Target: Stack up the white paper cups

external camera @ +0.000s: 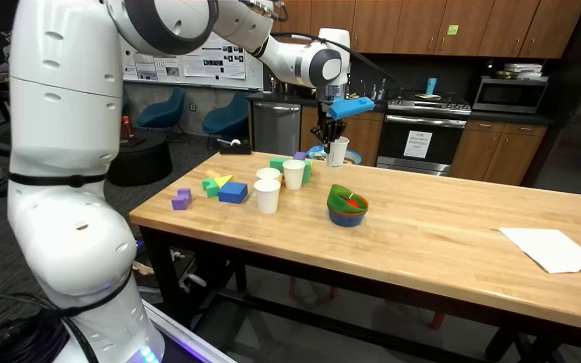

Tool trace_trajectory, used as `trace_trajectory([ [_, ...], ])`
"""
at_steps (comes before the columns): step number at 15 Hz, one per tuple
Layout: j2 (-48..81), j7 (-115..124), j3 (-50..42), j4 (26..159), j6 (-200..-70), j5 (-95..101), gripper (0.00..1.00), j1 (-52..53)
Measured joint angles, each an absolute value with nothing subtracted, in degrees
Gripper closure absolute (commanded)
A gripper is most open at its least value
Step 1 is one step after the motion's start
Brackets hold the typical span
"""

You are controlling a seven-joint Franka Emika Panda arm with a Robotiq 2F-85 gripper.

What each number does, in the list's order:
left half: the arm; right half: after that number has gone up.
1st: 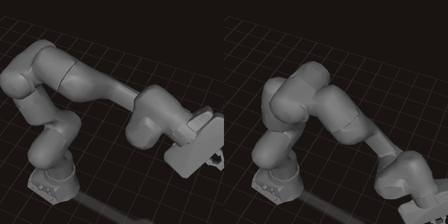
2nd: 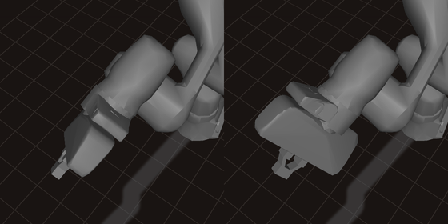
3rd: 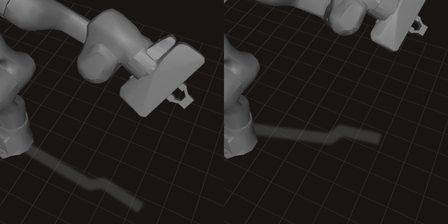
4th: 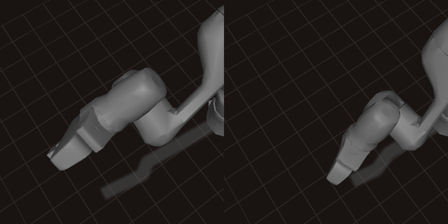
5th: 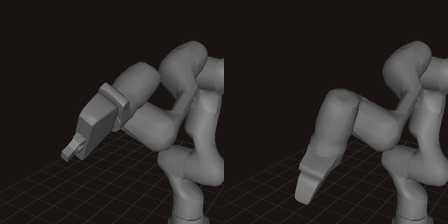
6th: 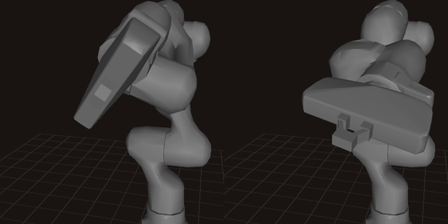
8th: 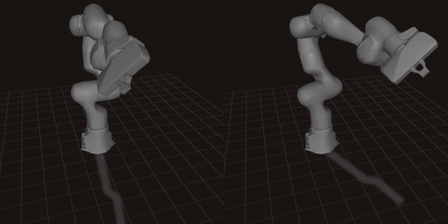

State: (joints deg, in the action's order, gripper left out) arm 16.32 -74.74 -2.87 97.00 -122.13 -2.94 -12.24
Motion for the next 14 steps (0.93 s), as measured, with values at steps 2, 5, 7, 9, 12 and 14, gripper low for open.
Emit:
trace_trajectory([
  [2, 11.73, -74.90, -3.19, 101.06, -122.72, -1.22, 0.99, -12.23],
  [5, 4.58, -76.62, -4.17, 107.63, -123.04, 0.98, 0.99, -12.24],
  [7, 0.01, -79.25, -5.05, 112.29, -123.37, 2.18, 0.99, -12.24],
  [9, -4.02, -82.12, -6.03, 116.68, -123.59, 3.28, 0.99, -12.22],
  [12, -8.93, -86.94, -7.71, 122.82, -124.25, 4.86, 0.99, -12.06],
  [14, -11.61, -90.15, -8.67, 126.57, -124.99, 5.61, 0.99, -11.93],
])
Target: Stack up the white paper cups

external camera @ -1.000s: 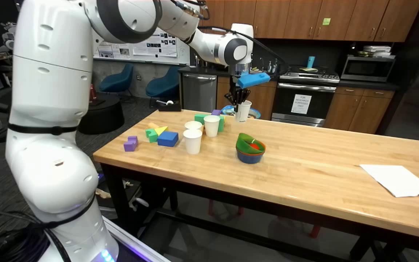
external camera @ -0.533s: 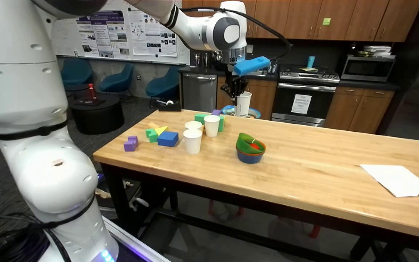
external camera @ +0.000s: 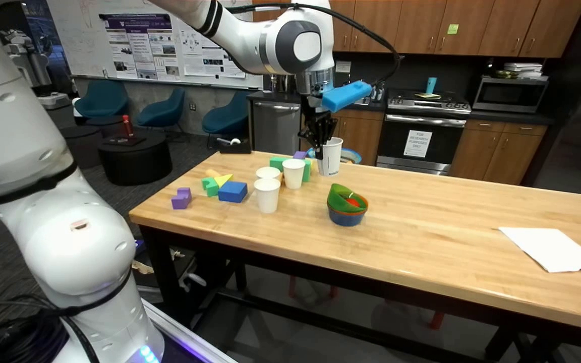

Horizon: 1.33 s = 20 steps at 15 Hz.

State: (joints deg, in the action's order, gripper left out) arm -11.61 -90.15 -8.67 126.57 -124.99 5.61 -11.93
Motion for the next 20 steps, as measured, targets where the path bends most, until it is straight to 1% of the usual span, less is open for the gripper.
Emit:
trace_trajectory([
  [6, -18.67, -99.66, -10.67, 135.15, -125.12, 5.58, 0.99, -9.49],
  [12, -24.02, -102.89, -10.71, 140.41, -124.97, 5.21, 0.99, -4.60],
  [20, -25.54, -103.91, -10.65, 143.40, -125.06, 2.48, 0.99, 0.37],
])
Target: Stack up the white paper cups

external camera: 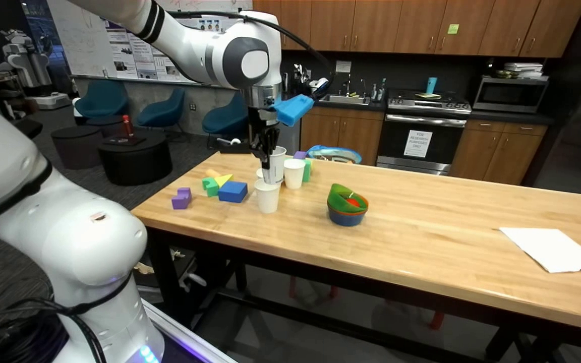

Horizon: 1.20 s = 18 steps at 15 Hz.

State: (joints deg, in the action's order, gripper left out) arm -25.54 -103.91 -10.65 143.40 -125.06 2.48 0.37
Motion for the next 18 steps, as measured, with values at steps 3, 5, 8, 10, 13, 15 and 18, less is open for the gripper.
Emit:
trace_trajectory([
  [3, -25.22, -105.14, -10.66, 143.47, -125.07, 0.86, 0.99, 1.17],
  [5, -24.83, -106.14, -10.67, 143.47, -125.08, -0.32, 0.99, 1.44],
  [8, -24.16, -107.59, -10.72, 143.44, -125.12, -1.89, 0.99, 1.64],
  [10, -23.55, -108.42, -10.75, 143.35, -125.14, -2.62, 0.99, 1.66],
  [13, -22.64, -109.32, -10.82, 143.29, -125.20, -3.19, 0.99, 1.66],
  [15, -22.22, -109.93, -10.88, 143.27, -125.30, -3.67, 0.99, 1.66],
  [18, -21.80, -110.47, -10.98, 143.24, -125.44, -3.97, 0.99, 1.65],
])
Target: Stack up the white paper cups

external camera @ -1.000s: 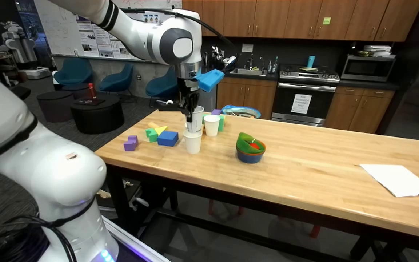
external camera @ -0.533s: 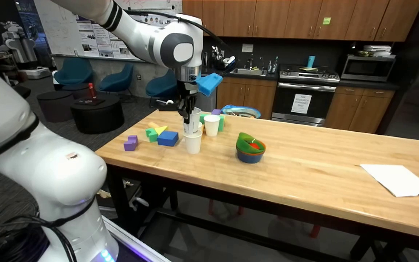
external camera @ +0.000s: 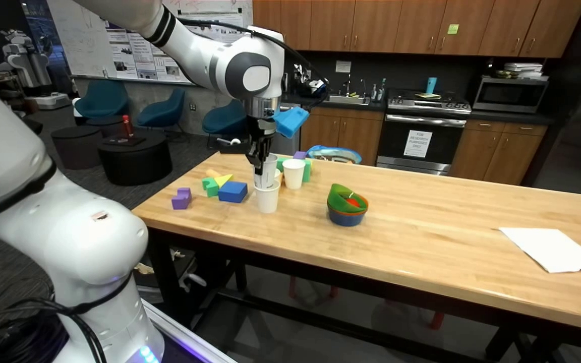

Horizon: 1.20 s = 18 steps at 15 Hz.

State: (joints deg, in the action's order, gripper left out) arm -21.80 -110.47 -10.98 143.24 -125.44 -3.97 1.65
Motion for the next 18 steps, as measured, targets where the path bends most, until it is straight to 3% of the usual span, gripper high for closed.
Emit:
trace_trajectory([
  [6, -21.20, -111.03, -11.03, 142.95, -125.64, -4.03, 0.99, 1.64],
  [7, -21.14, -111.04, -11.04, 142.89, -125.65, -4.03, 0.72, 1.63],
  [9, -20.97, -111.04, -11.09, 142.74, -125.65, -4.04, 0.68, 1.62],
  [18, -19.64, -111.05, -11.36, 141.78, -125.64, -4.81, 0.08, 1.37],
])
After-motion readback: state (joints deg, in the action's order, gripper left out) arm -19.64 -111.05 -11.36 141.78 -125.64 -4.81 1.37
